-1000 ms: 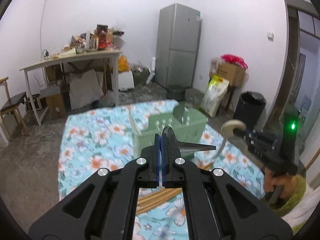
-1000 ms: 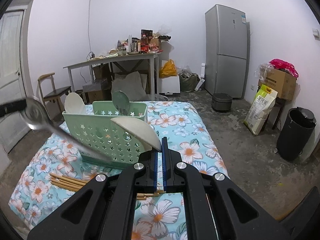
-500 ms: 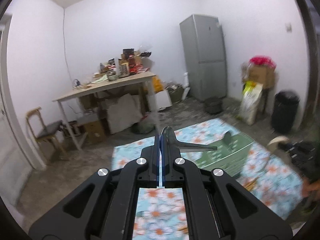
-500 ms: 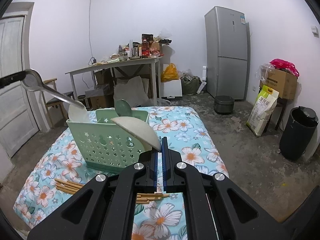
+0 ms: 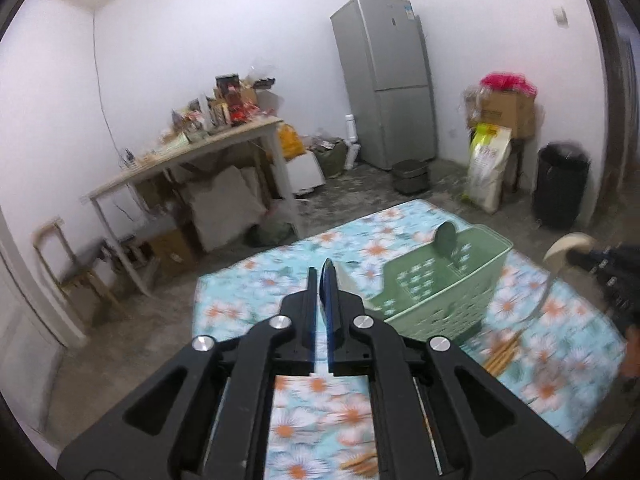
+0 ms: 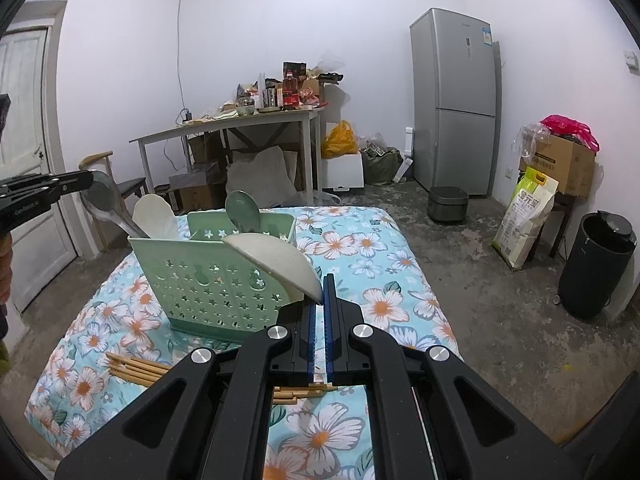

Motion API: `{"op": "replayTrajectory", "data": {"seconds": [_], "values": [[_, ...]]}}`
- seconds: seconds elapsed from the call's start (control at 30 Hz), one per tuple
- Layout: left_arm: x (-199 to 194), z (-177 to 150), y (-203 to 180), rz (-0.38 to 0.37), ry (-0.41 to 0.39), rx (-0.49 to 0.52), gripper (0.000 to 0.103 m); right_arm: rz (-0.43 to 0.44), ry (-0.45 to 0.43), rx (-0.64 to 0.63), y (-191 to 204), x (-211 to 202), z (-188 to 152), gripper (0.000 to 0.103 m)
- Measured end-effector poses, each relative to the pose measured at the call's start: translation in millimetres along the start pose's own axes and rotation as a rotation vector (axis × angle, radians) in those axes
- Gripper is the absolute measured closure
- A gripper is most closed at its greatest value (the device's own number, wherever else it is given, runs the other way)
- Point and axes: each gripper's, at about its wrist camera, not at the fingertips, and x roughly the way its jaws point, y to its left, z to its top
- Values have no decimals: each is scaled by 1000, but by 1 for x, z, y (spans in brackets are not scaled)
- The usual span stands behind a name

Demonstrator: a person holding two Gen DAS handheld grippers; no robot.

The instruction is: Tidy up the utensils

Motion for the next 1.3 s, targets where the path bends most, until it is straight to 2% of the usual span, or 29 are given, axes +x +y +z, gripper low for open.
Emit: {"op": "replayTrajectory", "data": {"seconds": [0.07, 0.2, 0.47, 0.77, 0.9, 1.03, 1.3], "values": [[2, -1, 5, -32, -8, -60, 73, 1, -4, 3, 0, 0, 1, 99], [0, -6, 19, -91, -23, -181, 71, 9, -17, 12, 0, -3, 5, 99], [-4, -28, 34, -119, -26, -298, 61, 31, -89, 27, -6, -21, 31, 99], [6, -73, 33, -129, 75, -379, 50, 95, -223, 33, -11, -42, 84, 99], [11, -86, 32, -128, 100, -405, 44, 134, -249, 24, -7, -38, 102, 99], [15, -97, 31, -126, 118, -423, 41, 155, -241, 0, 3, -25, 109, 99], [18, -107, 30, -98, 138, -410, 37, 178, -143, -5, 17, 14, 100, 99]]}}
